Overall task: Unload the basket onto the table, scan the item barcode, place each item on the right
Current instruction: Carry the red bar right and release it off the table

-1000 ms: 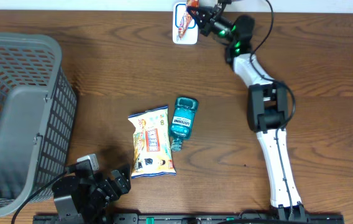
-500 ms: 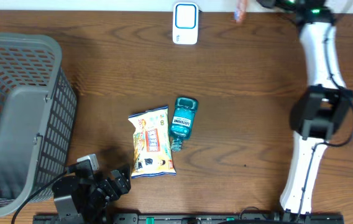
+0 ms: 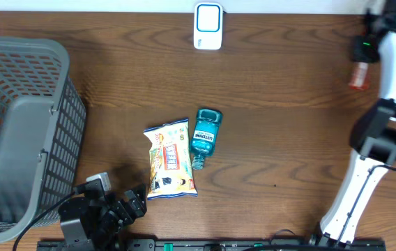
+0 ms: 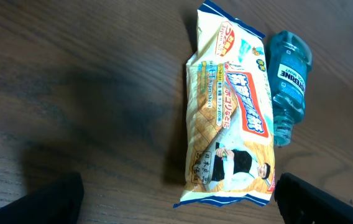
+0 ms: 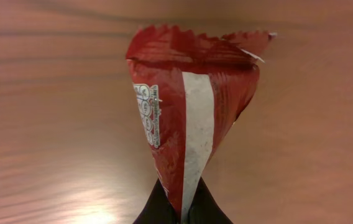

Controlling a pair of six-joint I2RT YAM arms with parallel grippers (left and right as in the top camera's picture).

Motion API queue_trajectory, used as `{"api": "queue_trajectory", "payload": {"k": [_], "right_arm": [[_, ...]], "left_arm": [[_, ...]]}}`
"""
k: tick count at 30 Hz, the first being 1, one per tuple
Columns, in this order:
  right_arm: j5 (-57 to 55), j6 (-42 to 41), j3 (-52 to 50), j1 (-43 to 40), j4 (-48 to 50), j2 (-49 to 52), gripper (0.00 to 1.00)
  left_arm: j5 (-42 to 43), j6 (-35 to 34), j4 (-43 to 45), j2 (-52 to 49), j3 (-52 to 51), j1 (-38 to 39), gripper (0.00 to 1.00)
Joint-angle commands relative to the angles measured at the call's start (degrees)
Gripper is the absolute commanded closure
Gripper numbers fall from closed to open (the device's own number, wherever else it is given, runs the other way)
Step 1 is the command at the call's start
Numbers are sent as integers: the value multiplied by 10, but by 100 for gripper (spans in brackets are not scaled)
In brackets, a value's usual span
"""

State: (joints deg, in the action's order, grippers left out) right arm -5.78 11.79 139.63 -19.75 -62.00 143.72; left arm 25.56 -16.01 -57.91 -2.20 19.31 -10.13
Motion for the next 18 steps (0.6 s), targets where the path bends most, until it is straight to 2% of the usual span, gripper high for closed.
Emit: {"api": "queue_trajectory", "payload": {"k": [1, 5, 9, 10, 12, 14, 18], "right_arm": [[-86, 46, -3, -67, 8, -14, 99], [-49, 50, -7, -127, 20, -12, 98], [-28, 30, -7, -158, 20, -12, 88], [-28, 20, -7, -162, 20, -12, 79], [-29, 5, -7, -167, 19, -13, 30], [-29, -8, -7, -168, 19, -17, 2], [-9, -52, -7, -168, 22, -52, 1]], "left_arm": [[6, 10, -22, 1, -3, -2, 2], [6, 10, -22, 1, -3, -2, 1], [6, 10, -22, 1, -3, -2, 2], [6, 10, -22, 1, -3, -2, 1], [6, 10, -22, 1, -3, -2, 2], [6, 10, -22, 1, -3, -2, 2], [6, 10, -22, 1, -3, -2, 2]]}}
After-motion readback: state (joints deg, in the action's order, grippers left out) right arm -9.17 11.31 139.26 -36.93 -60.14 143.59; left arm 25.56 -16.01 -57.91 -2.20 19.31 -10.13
